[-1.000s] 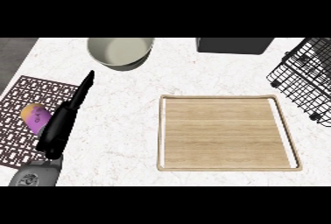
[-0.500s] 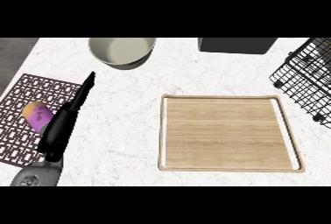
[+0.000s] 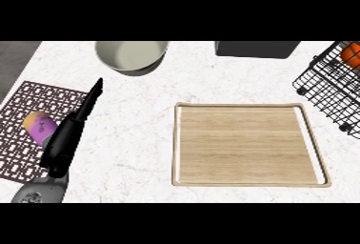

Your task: Pick the squash from the tray and place it in the tiered basket

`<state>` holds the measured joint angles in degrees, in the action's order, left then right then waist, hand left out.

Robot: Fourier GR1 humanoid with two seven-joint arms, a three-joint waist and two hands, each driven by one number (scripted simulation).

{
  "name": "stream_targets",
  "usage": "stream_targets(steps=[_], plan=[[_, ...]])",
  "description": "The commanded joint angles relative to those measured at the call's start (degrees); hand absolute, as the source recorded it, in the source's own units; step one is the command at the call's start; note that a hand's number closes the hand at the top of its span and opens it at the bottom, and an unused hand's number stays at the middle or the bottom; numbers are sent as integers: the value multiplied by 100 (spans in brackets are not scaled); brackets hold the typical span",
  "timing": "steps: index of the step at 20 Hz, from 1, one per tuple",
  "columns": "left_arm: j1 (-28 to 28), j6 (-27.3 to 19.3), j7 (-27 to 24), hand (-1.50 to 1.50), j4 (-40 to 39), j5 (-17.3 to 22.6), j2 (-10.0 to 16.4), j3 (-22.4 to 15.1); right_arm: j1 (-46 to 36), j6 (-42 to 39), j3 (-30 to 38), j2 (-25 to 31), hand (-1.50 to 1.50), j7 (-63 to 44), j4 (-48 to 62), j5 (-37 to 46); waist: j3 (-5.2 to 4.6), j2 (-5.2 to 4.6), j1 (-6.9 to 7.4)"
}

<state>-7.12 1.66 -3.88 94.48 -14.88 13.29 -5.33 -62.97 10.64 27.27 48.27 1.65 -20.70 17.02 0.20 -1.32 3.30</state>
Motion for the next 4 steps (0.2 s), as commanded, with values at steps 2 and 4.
stream_targets(steps=[2,4], plan=[[112,-48,18,0,29,-34,-11,32,109,882,454,675,-150,121,193,-116,0,1,-58],[-23,35,136,0,66,34,46,109,281,874,608,949,-150,99,359,-199,2,19,-137]])
